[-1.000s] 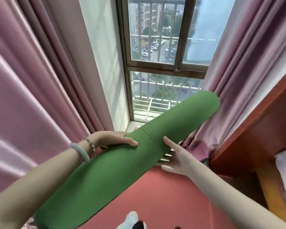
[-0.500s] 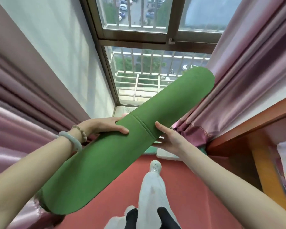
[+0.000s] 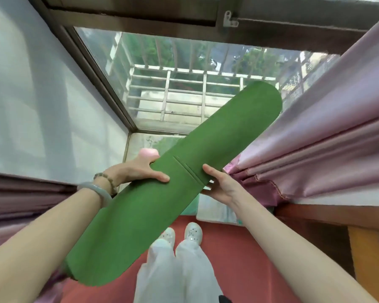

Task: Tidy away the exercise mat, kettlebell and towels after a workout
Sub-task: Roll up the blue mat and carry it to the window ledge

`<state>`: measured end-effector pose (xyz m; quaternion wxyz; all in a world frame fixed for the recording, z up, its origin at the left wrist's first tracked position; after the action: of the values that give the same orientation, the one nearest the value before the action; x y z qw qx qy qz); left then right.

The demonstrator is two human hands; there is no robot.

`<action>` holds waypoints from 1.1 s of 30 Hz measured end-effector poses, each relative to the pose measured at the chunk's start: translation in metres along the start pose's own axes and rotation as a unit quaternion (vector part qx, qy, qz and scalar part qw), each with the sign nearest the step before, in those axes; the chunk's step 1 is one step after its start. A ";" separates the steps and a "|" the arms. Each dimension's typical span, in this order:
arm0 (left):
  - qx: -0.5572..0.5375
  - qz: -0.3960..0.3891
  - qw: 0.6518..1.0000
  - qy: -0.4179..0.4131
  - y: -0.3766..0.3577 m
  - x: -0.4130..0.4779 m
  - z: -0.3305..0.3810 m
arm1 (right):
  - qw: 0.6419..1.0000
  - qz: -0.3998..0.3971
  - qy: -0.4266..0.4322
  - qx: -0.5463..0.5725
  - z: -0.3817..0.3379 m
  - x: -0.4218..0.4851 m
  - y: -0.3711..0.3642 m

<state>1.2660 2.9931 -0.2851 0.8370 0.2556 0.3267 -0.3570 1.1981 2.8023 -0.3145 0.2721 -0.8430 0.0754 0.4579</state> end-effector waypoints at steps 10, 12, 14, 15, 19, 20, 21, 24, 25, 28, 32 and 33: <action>0.049 -0.045 0.994 0.089 -0.036 0.257 -0.139 | 0.996 0.068 -0.045 0.037 0.064 0.245 0.127; 0.025 -0.057 0.993 0.101 -0.050 0.298 -0.168 | 0.995 0.076 -0.051 0.038 0.081 0.284 0.151; 0.026 -0.055 0.993 0.097 -0.061 0.336 -0.191 | 0.994 0.082 -0.053 0.038 0.093 0.321 0.173; 0.028 -0.054 0.994 0.094 -0.066 0.353 -0.202 | 0.994 0.083 -0.054 0.036 0.098 0.337 0.184; 0.017 -0.055 0.995 0.086 -0.087 0.414 -0.238 | 0.994 0.091 -0.055 0.033 0.116 0.393 0.223; 0.013 -0.059 0.995 0.083 -0.092 0.427 -0.244 | 0.994 0.092 -0.053 0.035 0.120 0.403 0.231; 0.017 -0.064 0.994 0.082 -0.097 0.438 -0.249 | 0.993 0.095 -0.052 0.036 0.123 0.412 0.239; 0.016 -0.061 0.995 0.076 -0.109 0.465 -0.259 | 0.993 0.097 -0.053 0.031 0.132 0.432 0.259; 0.015 -0.055 0.996 0.075 -0.112 0.472 -0.260 | 0.993 0.099 -0.055 0.030 0.135 0.436 0.265; 0.012 -0.045 0.996 0.070 -0.119 0.488 -0.266 | 0.991 0.116 -0.047 0.037 0.137 0.448 0.279; 0.035 -0.029 0.998 0.052 -0.119 0.499 -0.273 | 0.988 0.148 -0.032 0.019 0.137 0.457 0.287; 0.037 -0.025 0.998 0.051 -0.119 0.498 -0.273 | 0.988 0.152 -0.032 0.011 0.138 0.458 0.286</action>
<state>1.3405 2.8862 -0.8507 0.8002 0.2962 0.3613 -0.3759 1.2505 2.6905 -0.8579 0.2110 -0.8034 0.1989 0.5201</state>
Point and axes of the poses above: each hand's wrist, its own x-axis towards the middle knuckle, its own y-axis out of the back of the hand, z = x × y, the point moved 8 cm from there along x, towards the middle knuckle, and after that the axes turned 2 degrees about z, right-handed, at the moved point
